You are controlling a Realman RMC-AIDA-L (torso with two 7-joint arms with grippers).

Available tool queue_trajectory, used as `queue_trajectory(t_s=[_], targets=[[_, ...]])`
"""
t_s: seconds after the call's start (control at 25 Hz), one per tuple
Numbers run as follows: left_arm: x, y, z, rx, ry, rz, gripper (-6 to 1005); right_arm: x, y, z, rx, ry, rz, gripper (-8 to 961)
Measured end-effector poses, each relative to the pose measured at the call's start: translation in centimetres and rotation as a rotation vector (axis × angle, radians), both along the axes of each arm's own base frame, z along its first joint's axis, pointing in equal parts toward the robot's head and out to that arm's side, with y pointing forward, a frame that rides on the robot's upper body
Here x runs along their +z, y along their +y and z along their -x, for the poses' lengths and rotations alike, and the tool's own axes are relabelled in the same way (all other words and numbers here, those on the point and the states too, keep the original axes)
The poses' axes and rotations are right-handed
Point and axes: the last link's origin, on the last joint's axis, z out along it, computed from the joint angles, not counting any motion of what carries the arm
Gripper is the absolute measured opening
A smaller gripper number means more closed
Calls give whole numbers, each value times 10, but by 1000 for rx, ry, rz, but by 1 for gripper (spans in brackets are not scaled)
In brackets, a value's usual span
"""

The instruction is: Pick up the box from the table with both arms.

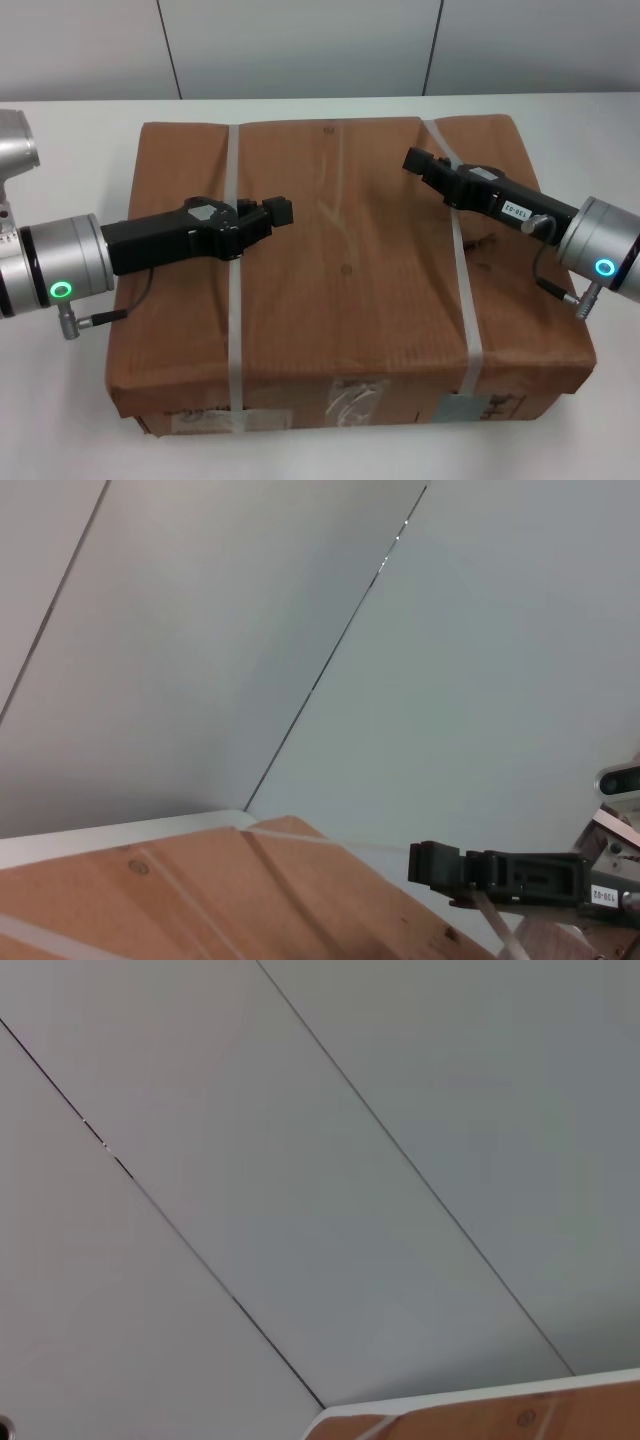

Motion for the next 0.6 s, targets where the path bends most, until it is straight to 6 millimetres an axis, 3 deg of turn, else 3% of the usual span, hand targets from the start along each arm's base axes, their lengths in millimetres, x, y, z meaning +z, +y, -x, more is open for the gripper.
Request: queue_trajectory(t_s=[0.6], targets=[[3, 0, -3, -12, -20, -2, 91, 2, -2, 4, 19, 26, -2, 34]])
